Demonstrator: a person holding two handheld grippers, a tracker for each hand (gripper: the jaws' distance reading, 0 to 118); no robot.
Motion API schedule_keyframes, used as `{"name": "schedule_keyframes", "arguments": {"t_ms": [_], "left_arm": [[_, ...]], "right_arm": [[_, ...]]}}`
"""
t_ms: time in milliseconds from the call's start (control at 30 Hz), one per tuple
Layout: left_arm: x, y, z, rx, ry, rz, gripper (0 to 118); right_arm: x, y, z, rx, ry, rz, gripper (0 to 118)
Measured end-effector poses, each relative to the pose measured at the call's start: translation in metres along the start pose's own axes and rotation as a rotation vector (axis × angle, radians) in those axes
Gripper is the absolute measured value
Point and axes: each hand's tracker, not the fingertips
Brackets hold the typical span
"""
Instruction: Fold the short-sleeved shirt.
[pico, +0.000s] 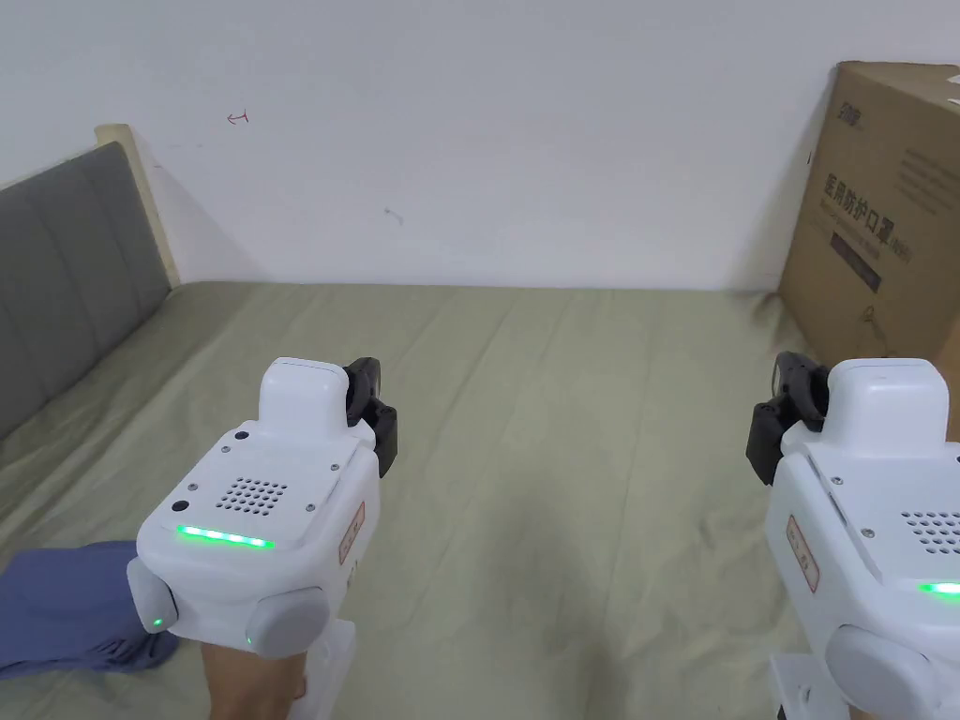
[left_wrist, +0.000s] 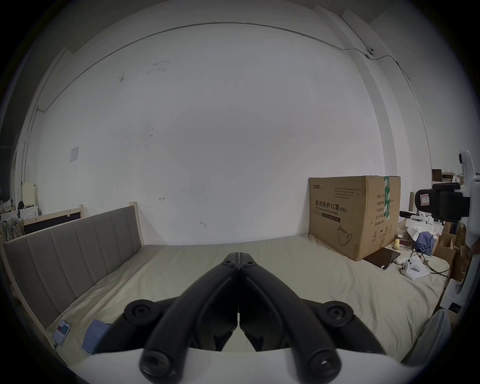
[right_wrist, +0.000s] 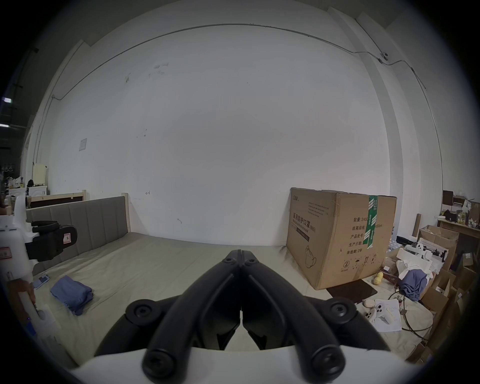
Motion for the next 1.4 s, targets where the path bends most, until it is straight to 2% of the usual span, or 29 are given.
{"name": "schedule_keyframes", "arguments": {"t_ms": [500,533,567,600,633,700,733,767,833,867,1400], "left_arm": [[-0.0030,0.0002,0.0017,0.005,0.011,0.012,0],[-0.0032,0.0001,0.0020,0.007,0.016,0.014,8],[-0.0038,0.0000,0.0025,0.014,0.027,0.018,23],[-0.0039,-0.0003,0.0030,0.010,0.026,0.017,49],[-0.0040,-0.0007,0.0034,0.016,0.030,0.020,59],[-0.0028,-0.0018,0.0009,0.010,0.064,0.015,80],[-0.0020,-0.0026,-0.0004,0.011,0.073,0.020,108],[-0.0024,-0.0037,0.0000,0.016,0.071,0.019,116],[-0.0033,-0.0057,0.0016,0.029,0.073,0.023,117],[-0.0032,-0.0049,0.0016,0.025,0.060,0.026,117],[-0.0046,-0.0012,0.0094,0.066,0.076,0.041,117]], "right_arm": [[-0.0011,0.0017,0.0010,0.004,0.004,0.002,0],[-0.0015,0.0017,0.0010,0.003,0.004,0.002,0],[-0.0019,0.0016,0.0012,0.003,0.002,0.003,1],[-0.0023,0.0012,0.0013,0.003,0.002,0.004,13],[-0.0024,0.0011,0.0012,0.001,0.002,0.005,13],[-0.0026,0.0001,0.0012,-0.005,0.006,0.003,24],[-0.0024,-0.0003,0.0008,-0.010,0.013,-0.002,47],[-0.0023,-0.0007,-0.0001,-0.018,0.017,-0.008,64],[-0.0029,-0.0021,-0.0018,-0.023,0.011,-0.012,106],[-0.0030,-0.0031,-0.0019,-0.021,0.009,-0.012,116],[-0.0041,-0.0041,0.0019,0.002,0.004,-0.012,118]]}}
